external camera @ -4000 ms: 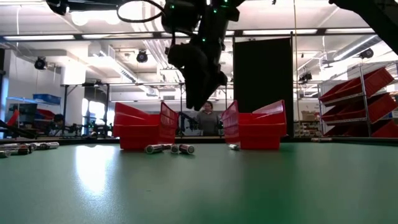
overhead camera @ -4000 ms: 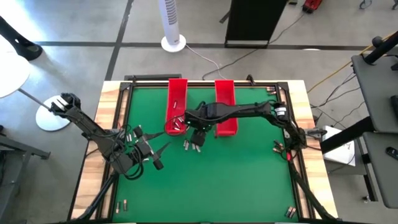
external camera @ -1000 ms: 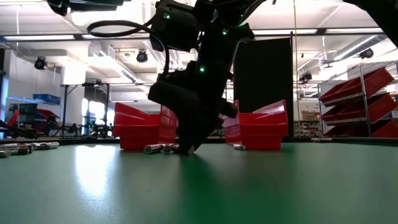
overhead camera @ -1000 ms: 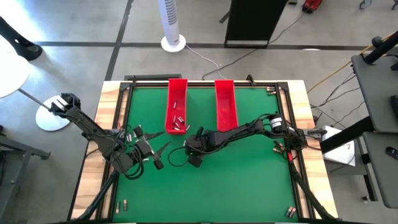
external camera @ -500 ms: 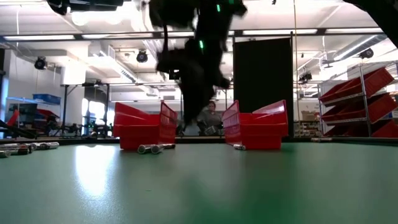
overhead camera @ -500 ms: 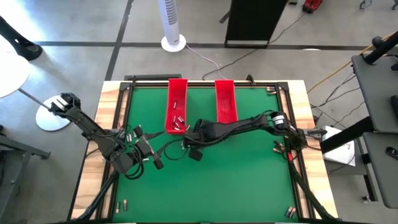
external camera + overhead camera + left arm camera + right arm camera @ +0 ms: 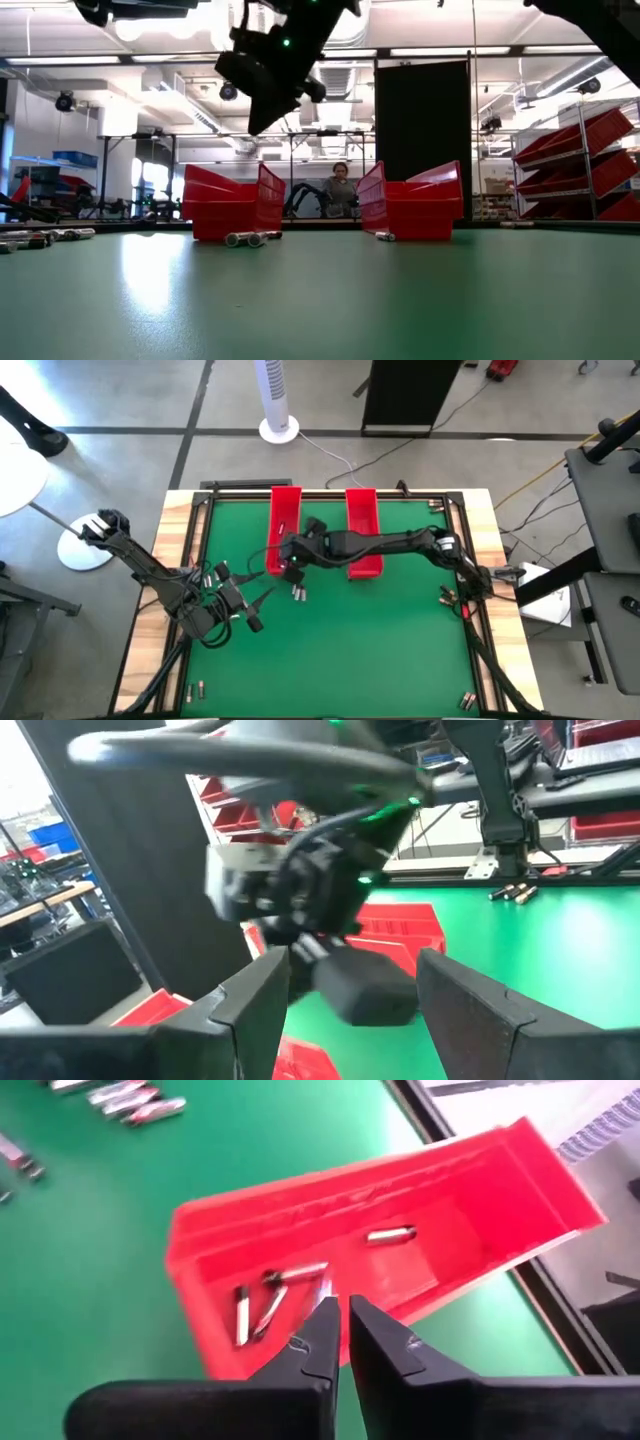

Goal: Sort batteries
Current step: Put the silver battery into the left red bin

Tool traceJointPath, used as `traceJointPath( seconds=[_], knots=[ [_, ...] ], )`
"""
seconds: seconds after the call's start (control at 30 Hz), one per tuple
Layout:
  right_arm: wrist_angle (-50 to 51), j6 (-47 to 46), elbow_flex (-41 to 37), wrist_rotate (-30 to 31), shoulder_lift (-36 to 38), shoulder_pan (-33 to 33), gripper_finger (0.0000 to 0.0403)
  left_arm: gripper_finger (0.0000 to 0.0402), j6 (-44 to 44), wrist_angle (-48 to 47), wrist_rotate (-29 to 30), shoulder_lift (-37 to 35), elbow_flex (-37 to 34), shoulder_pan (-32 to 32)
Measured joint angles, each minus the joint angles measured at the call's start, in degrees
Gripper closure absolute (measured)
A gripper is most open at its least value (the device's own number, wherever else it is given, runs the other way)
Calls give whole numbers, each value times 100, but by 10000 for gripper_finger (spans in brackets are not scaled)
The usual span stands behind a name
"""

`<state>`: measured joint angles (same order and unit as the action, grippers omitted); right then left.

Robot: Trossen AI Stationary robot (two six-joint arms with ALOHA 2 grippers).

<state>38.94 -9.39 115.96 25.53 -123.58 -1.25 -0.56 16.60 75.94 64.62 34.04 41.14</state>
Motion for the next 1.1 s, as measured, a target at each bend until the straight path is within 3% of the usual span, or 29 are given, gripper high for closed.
traceJointPath(
  seconds=[0.3, 0.47, 0.67, 0.83, 1.1],
  knots=[
    [68, -197, -26, -60, -1, -75, 300, 203, 0, -176, -9, 0, 0, -2],
    [465, -952, -17, -176, 80, 360, 264, 203, 0, -263, -11, 0, 0, 0],
    [218, -2301, -674, -121, -142, 1013, 226, 203, 4, -316, -38, 3, 0, 7],
    [-477, -2859, -1283, 275, -210, 1293, 205, 203, 2, -315, -63, 7, -4, 5],
    [-766, -3796, -1769, 770, -224, 1320, 202, 203, -114, -271, -55, 2, -7, 0]
  ],
)
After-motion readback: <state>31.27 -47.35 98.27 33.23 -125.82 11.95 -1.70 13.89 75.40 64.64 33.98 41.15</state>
